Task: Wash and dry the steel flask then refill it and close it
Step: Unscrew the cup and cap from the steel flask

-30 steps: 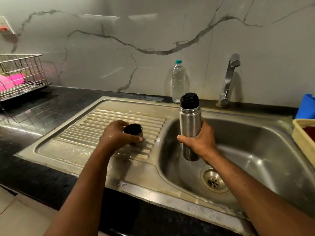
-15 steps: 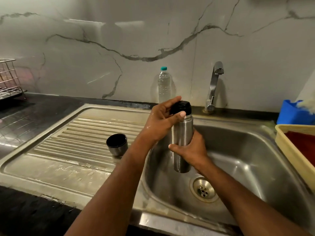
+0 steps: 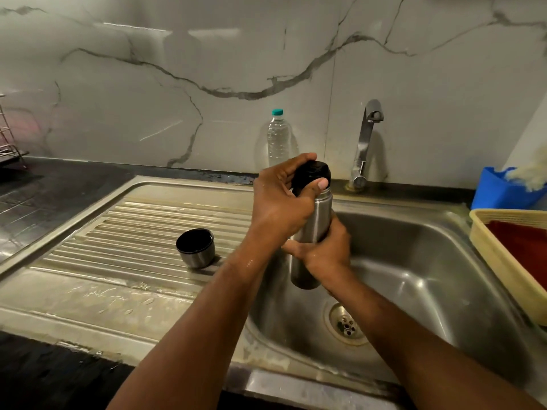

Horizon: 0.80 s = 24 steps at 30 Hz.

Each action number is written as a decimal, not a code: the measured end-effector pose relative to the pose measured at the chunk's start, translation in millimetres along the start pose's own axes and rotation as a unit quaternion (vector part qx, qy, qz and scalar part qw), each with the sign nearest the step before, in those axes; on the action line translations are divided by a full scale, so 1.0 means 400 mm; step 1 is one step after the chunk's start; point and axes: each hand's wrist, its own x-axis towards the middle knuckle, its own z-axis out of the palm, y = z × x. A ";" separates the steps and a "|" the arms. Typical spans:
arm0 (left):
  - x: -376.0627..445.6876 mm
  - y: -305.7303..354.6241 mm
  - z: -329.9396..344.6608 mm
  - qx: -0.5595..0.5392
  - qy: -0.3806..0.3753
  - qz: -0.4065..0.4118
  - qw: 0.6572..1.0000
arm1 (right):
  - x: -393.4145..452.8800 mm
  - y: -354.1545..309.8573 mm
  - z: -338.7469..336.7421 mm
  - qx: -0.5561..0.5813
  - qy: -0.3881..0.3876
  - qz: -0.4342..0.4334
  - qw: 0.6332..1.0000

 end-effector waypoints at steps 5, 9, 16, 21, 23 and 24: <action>-0.034 0.015 0.045 0.098 0.113 0.012 0.989 | -0.014 -0.007 0.004 -0.057 0.057 -0.012 0.997; -0.032 0.016 0.040 0.141 0.137 0.046 0.979 | 0.000 -0.004 -0.015 -0.054 0.038 -0.024 0.998; 0.009 -0.011 -0.053 0.075 -0.172 0.033 0.982 | 0.004 0.021 -0.014 -0.036 -0.040 -0.016 0.998; 0.006 -0.009 -0.047 0.099 -0.043 0.066 0.992 | 0.009 0.027 -0.015 -0.047 -0.052 -0.016 0.997; 0.000 -0.012 -0.039 0.132 0.022 0.065 0.989 | 0.007 0.024 -0.017 -0.061 -0.053 -0.027 0.996; 0.000 -0.016 -0.038 0.149 0.040 0.068 0.986 | 0.006 0.023 -0.017 -0.070 -0.054 -0.035 0.995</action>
